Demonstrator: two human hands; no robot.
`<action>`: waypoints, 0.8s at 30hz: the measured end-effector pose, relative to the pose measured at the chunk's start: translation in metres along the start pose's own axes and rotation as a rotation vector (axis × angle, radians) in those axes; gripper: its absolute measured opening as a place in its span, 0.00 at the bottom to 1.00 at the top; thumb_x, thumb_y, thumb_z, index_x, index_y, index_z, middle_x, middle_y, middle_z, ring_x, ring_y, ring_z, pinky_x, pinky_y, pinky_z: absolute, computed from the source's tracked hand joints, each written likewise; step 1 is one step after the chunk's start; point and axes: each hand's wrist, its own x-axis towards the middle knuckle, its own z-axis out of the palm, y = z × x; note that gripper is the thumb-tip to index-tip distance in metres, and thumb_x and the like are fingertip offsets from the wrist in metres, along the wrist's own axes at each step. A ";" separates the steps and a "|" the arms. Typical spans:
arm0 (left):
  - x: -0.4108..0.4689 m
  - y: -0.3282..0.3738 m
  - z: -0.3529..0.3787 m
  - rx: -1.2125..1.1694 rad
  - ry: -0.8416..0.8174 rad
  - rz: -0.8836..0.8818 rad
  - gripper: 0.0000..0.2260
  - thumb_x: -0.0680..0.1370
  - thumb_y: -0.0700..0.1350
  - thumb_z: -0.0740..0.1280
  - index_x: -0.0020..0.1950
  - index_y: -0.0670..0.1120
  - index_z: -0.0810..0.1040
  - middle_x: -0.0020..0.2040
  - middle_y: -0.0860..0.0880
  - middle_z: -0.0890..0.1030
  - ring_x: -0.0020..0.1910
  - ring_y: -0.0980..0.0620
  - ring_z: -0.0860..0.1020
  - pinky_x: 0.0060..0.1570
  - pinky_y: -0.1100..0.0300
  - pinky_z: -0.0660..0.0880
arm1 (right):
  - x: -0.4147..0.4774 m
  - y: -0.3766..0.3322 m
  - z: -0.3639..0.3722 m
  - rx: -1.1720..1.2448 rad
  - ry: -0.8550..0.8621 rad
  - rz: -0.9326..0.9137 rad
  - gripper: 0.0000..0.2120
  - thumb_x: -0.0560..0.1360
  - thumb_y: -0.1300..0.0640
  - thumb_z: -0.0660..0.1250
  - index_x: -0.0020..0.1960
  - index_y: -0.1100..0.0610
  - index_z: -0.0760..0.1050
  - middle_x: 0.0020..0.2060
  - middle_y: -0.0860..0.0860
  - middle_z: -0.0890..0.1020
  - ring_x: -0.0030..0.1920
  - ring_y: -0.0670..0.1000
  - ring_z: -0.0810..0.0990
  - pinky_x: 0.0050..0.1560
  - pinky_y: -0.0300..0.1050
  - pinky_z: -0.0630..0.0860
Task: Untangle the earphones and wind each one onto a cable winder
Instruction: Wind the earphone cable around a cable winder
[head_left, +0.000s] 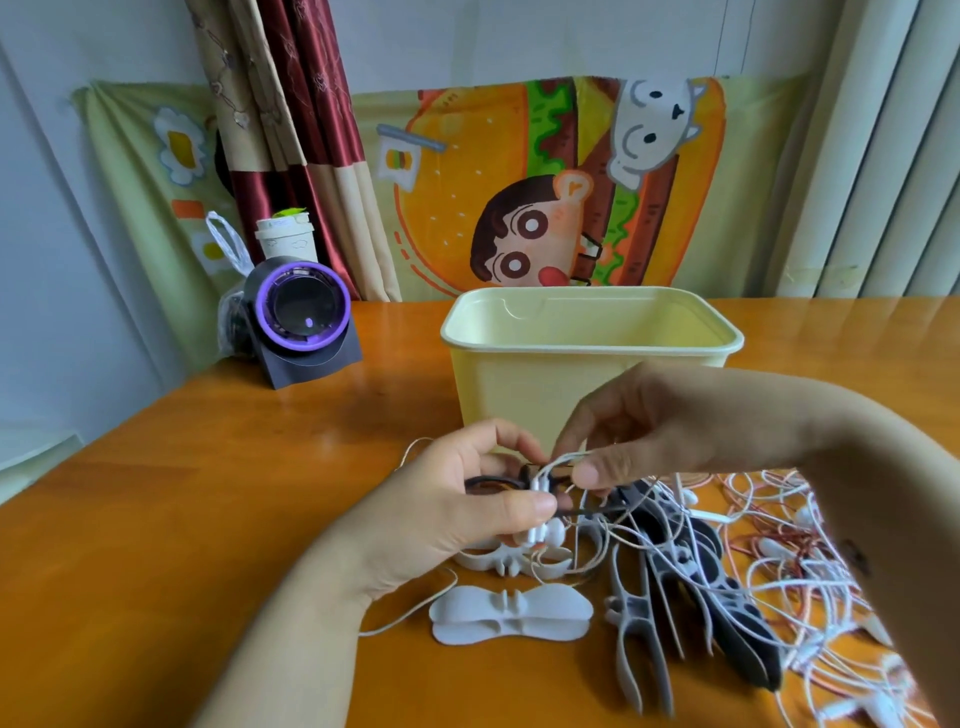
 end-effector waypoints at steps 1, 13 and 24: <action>0.000 0.000 0.000 0.028 -0.003 -0.013 0.11 0.63 0.52 0.74 0.45 0.56 0.80 0.44 0.48 0.85 0.43 0.56 0.81 0.42 0.67 0.75 | 0.000 -0.001 0.000 -0.063 0.023 0.001 0.20 0.63 0.36 0.68 0.49 0.47 0.82 0.35 0.46 0.83 0.33 0.41 0.76 0.38 0.33 0.69; 0.002 -0.003 0.010 0.142 -0.096 -0.077 0.28 0.66 0.51 0.75 0.64 0.61 0.71 0.48 0.51 0.85 0.51 0.56 0.81 0.48 0.66 0.74 | 0.015 0.002 0.012 0.030 0.247 -0.147 0.13 0.65 0.43 0.69 0.41 0.51 0.82 0.32 0.49 0.81 0.32 0.42 0.74 0.35 0.36 0.70; -0.002 0.007 0.003 -0.075 0.064 0.085 0.41 0.64 0.48 0.75 0.71 0.65 0.59 0.51 0.44 0.85 0.55 0.49 0.83 0.48 0.66 0.76 | 0.034 0.017 0.036 0.519 0.239 -0.169 0.10 0.68 0.54 0.69 0.42 0.61 0.76 0.30 0.54 0.78 0.27 0.44 0.75 0.30 0.34 0.71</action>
